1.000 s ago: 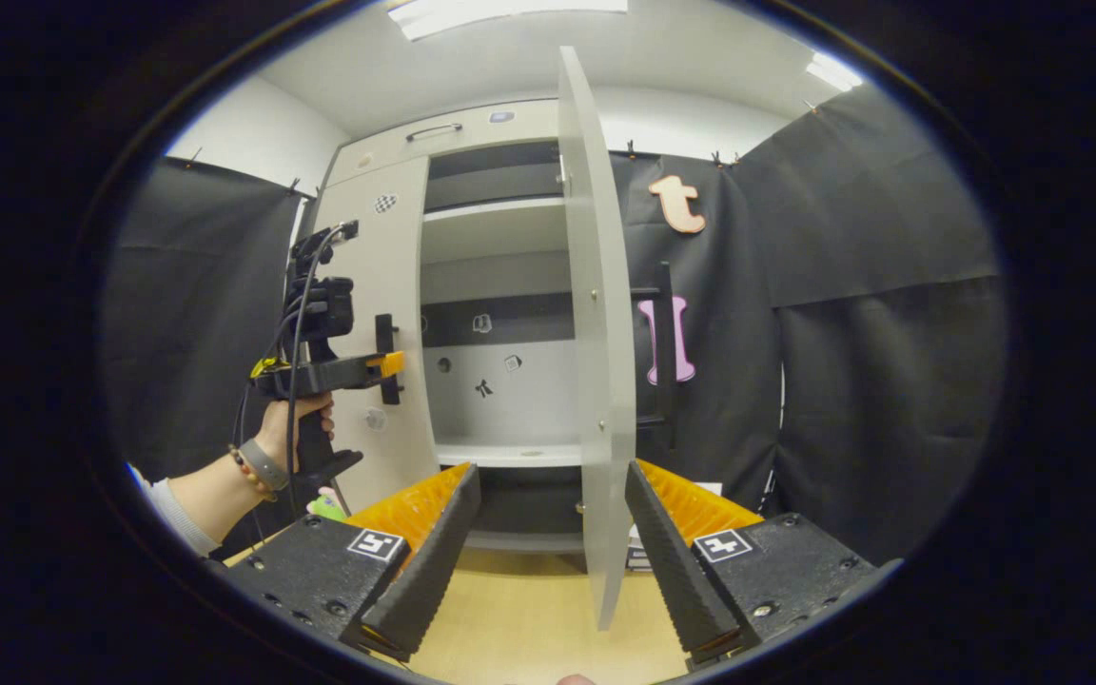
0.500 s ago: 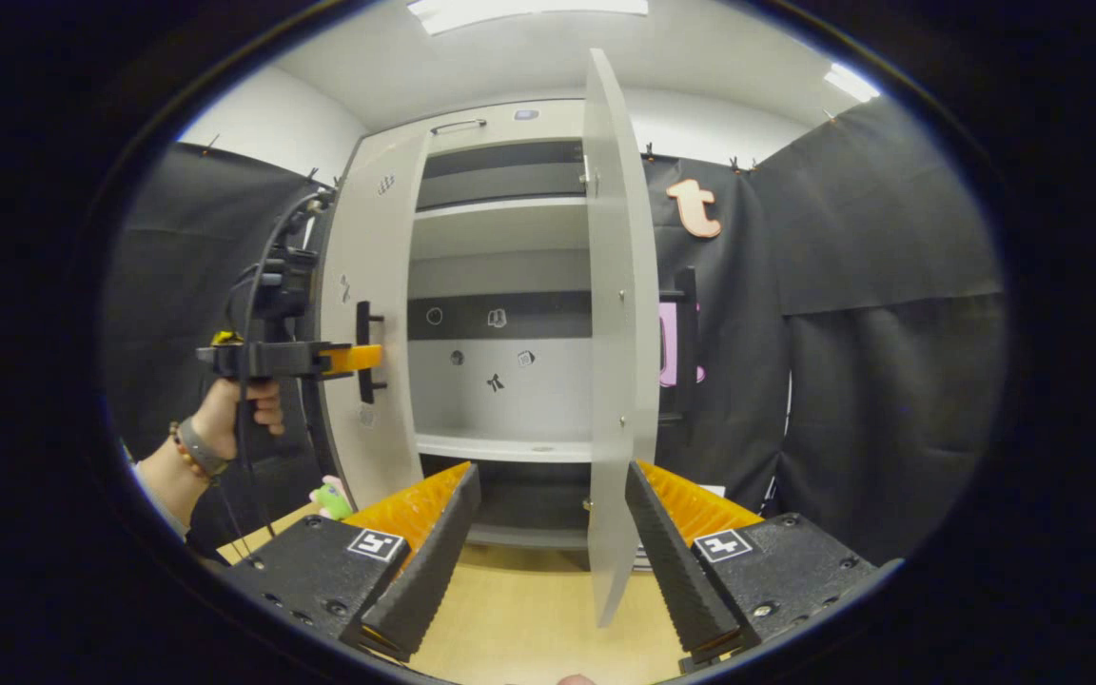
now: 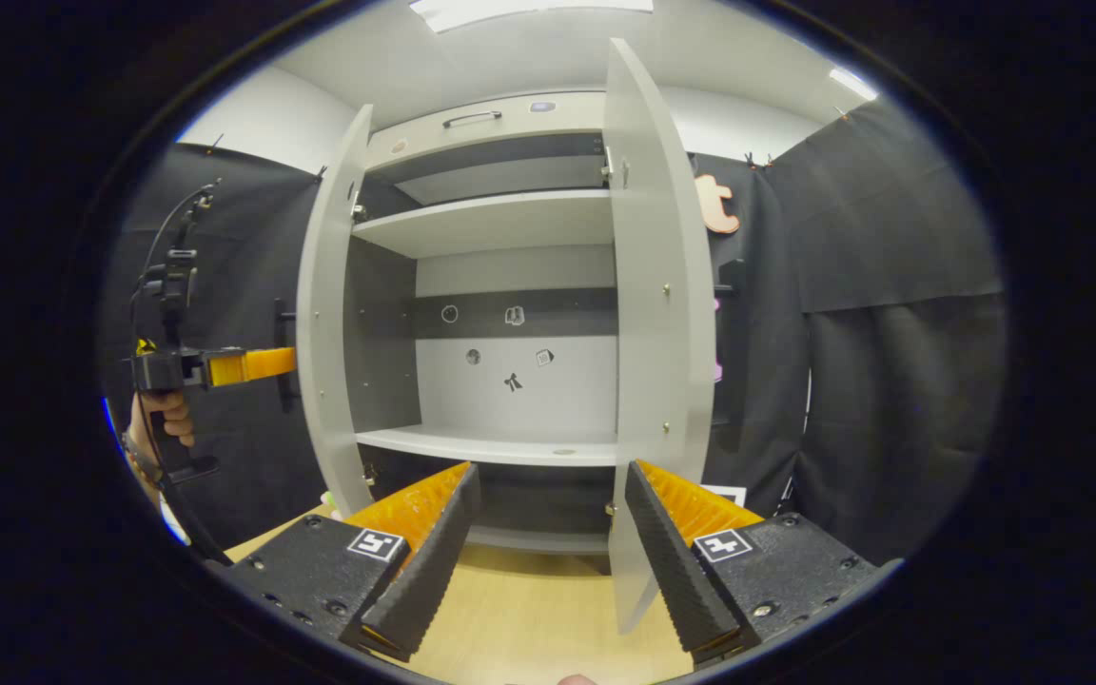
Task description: Open the right door of the double-door shoe cabinet with the right hand, and open the left door with the left hand.
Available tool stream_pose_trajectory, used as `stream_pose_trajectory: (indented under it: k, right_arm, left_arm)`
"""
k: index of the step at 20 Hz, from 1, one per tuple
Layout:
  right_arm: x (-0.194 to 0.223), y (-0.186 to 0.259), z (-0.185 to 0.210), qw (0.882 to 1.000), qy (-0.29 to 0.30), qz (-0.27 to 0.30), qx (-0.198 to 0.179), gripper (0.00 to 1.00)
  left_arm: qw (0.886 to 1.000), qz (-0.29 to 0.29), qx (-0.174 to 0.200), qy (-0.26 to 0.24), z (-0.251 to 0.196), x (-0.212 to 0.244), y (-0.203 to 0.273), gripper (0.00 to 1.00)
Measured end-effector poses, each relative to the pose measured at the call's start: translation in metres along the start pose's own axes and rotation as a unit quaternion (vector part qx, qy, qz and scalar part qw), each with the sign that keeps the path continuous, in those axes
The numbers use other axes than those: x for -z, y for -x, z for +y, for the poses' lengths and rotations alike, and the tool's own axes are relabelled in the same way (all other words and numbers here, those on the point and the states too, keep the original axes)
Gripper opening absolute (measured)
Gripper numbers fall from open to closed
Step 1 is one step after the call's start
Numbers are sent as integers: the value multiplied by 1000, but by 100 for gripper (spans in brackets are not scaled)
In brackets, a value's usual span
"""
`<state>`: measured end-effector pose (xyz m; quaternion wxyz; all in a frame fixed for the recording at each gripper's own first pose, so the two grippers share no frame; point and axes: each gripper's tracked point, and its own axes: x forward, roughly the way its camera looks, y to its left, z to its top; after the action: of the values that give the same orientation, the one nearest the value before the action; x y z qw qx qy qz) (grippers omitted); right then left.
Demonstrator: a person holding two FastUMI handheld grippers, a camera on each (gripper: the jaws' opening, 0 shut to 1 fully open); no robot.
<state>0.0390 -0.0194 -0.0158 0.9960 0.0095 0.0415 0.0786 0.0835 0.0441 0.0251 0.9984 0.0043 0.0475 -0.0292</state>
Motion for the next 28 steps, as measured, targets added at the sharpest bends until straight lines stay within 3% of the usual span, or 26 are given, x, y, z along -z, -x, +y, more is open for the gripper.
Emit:
stream_pose_trajectory:
  k: [8,11,13,17,21,22,23,28]
  right_arm:
    - [-2,-20,17,1000,4,-6,-8,96]
    - [-5,-24,20,1000,8,-8,-8,96]
    - [-5,-28,22,1000,12,-8,-7,96]
    - [-1,-30,25,1000,12,0,-2,96]
    - [-2,-30,22,1000,12,3,9,96]
    - [-1,-30,22,1000,10,4,12,96]
    - [0,-28,20,1000,9,4,16,96]
    - [-1,-24,18,1000,3,-1,26,96]
  left_arm:
    - [996,-2,-81,-48,71,1,31,0]
    - [994,-2,-105,-40,110,2,35,0]
    - [996,-3,-84,0,121,2,35,0]
    - [999,-12,-51,-3,123,1,35,0]
    - [998,-8,-65,-24,121,6,58,0]
    - [997,-10,-74,-30,117,4,70,11]
    - [997,-7,-68,-35,102,6,79,0]
    - [1000,-6,18,5,-8,35,69,0]
